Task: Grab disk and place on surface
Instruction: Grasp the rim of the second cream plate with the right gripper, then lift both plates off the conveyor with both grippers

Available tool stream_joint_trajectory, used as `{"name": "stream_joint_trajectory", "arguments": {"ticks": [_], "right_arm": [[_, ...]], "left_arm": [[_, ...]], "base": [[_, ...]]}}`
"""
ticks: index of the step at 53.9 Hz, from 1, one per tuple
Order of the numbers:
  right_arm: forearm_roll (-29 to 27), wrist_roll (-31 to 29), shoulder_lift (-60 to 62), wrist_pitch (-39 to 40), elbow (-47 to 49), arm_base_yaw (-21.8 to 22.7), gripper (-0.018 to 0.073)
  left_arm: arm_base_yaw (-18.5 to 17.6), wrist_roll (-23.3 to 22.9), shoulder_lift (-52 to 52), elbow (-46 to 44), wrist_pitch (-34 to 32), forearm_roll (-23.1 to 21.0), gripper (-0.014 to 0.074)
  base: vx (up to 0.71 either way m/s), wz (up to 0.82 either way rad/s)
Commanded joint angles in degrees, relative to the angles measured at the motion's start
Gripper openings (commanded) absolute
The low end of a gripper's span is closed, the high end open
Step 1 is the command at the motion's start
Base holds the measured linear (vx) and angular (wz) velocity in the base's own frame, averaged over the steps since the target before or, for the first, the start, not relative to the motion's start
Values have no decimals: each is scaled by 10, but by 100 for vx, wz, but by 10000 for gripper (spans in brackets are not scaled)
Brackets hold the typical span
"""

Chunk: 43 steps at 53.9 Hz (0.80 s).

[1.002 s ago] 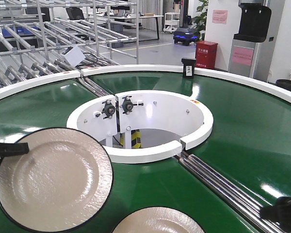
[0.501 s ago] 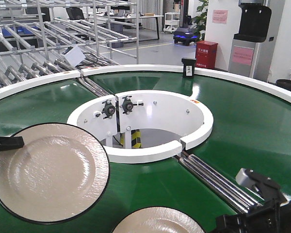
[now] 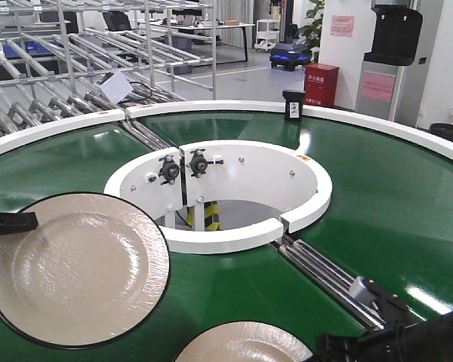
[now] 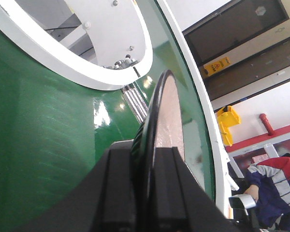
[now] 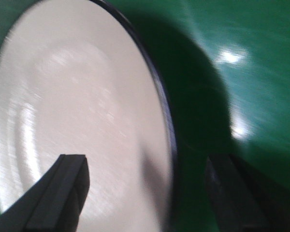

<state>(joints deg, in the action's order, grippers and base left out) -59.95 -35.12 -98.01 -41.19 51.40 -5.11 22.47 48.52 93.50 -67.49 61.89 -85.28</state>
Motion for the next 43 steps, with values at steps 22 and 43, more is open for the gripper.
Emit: {"name": "stream_joint_trajectory", "arguments": {"ticks": [22, 43], "right_arm": [[-230, -160, -53, -72, 19, 1, -15], [-311, -148, 62, -82, 19, 63, -9]], "left_arm": [[2, -19, -32, -15, 3, -15, -1], [2, -62, -32, -15, 5, -41, -1]], "base": [[0, 0], [0, 0]]}}
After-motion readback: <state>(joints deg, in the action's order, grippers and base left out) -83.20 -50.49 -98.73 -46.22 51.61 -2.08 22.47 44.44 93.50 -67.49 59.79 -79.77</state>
